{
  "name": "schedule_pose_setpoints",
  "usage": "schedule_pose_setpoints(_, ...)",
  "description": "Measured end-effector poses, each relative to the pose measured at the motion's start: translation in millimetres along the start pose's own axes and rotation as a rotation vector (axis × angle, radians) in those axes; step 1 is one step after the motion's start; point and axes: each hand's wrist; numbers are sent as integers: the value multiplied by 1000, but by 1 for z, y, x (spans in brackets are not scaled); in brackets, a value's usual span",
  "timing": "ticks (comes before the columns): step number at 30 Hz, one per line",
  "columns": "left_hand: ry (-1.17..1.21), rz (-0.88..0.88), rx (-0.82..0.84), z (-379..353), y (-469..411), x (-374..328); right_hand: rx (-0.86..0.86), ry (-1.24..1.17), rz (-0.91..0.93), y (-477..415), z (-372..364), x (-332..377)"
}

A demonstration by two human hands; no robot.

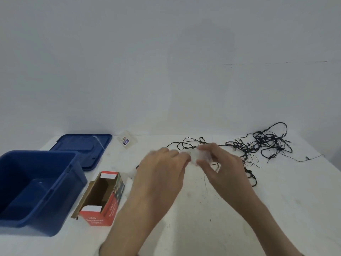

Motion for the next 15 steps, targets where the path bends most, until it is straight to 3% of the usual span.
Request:
schedule_pose_setpoints(1, -22, -65, -51, 0, -5, 5, 91, -96, -39, -1, 5, -1)
schedule_pose_setpoints(3, 133, -68, 39, 3, -13, 13, 244, -422, -147, -4, 17, 2)
schedule_pose_setpoints(5, 412, 124, 163, 10, -18, 17, 347, -776, -227, -5, 28, 3)
schedule_pose_setpoints(7, 749, 316, 275, 11, -19, 18, 343, -1095, -252, -7, 34, 1)
schedule_pose_setpoints(11, 1052, 447, 386, 6, -11, 8, 51, -1428, -328, -13, 33, 9)
schedule_pose_setpoints(15, 1118, 529, 431, -3, 1, -4, -285, -1390, -374, -23, 33, 16)
Point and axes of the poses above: each hand's wrist, its own y-axis away from the middle knuckle, its own z-axis out of the back of the hand, x = y × z, and after that the axes turned 9 degrees about z, right-handed
